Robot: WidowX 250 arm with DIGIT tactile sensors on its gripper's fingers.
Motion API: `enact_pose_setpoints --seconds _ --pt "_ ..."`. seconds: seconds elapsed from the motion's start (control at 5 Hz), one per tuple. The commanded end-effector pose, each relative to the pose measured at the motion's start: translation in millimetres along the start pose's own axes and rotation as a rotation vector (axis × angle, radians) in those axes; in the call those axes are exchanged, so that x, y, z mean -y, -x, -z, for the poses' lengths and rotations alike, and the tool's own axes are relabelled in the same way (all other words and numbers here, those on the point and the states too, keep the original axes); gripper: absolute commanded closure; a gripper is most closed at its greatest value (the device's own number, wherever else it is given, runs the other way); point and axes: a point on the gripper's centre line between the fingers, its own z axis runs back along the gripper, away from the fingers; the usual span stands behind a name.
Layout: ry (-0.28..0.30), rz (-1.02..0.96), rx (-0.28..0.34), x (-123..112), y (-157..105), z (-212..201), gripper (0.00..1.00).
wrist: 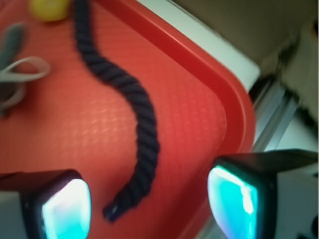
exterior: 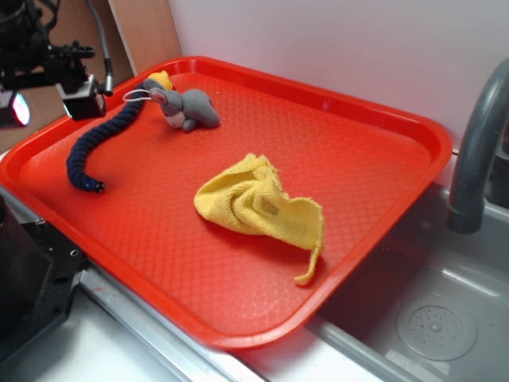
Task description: Grab the blue rope.
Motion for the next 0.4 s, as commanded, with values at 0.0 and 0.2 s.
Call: enact_pose_setpoints --seconds 0.0,0.2 --pt "0.008 0.101 -0.071 2.7 -6.8 28.0 0.0" --pt "0.018 0.143 -0.064 -10.5 11.8 40.3 0.0"
